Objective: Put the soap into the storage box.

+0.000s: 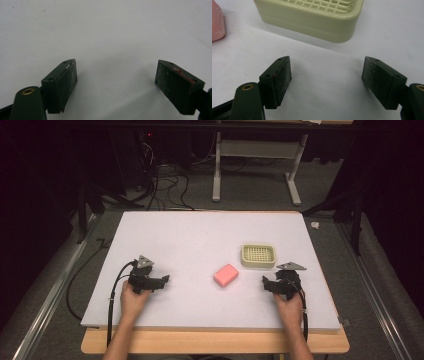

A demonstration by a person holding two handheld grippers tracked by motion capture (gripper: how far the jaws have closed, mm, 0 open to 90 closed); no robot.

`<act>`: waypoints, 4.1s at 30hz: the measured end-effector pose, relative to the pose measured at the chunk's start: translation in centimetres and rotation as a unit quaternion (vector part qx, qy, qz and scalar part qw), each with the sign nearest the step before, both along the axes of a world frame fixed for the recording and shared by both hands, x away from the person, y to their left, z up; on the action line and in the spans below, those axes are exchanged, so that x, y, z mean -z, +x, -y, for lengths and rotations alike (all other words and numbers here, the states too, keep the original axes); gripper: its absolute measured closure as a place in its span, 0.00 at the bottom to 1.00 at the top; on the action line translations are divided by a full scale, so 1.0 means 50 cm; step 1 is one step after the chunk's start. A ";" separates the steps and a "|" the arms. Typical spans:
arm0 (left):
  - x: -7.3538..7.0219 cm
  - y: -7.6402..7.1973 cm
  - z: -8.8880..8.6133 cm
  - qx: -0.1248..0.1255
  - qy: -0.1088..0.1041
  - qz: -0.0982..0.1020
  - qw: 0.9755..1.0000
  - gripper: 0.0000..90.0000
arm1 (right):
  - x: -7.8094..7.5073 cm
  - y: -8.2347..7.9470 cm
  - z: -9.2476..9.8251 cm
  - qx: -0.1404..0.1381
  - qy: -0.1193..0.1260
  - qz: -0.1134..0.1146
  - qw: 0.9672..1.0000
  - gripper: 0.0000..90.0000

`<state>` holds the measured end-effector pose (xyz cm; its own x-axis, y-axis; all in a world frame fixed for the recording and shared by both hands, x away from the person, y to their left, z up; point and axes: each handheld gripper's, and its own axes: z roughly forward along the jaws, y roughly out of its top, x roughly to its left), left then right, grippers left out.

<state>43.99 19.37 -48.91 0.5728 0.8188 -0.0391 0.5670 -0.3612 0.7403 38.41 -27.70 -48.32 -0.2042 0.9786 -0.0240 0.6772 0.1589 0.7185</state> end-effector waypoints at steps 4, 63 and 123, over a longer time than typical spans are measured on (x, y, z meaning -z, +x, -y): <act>0.000 -0.001 0.002 0.000 0.004 0.001 1.000 0.20 | 0.000 0.001 0.001 0.000 0.002 -0.002 1.000 0.27; 0.000 -0.001 0.002 0.000 0.005 0.002 1.000 0.20 | -0.050 -0.047 -0.080 -0.095 0.037 0.028 0.994 0.16; 0.000 -0.001 0.002 0.000 0.005 0.002 1.000 0.20 | -0.072 0.022 -0.230 -0.173 0.020 0.029 0.984 0.13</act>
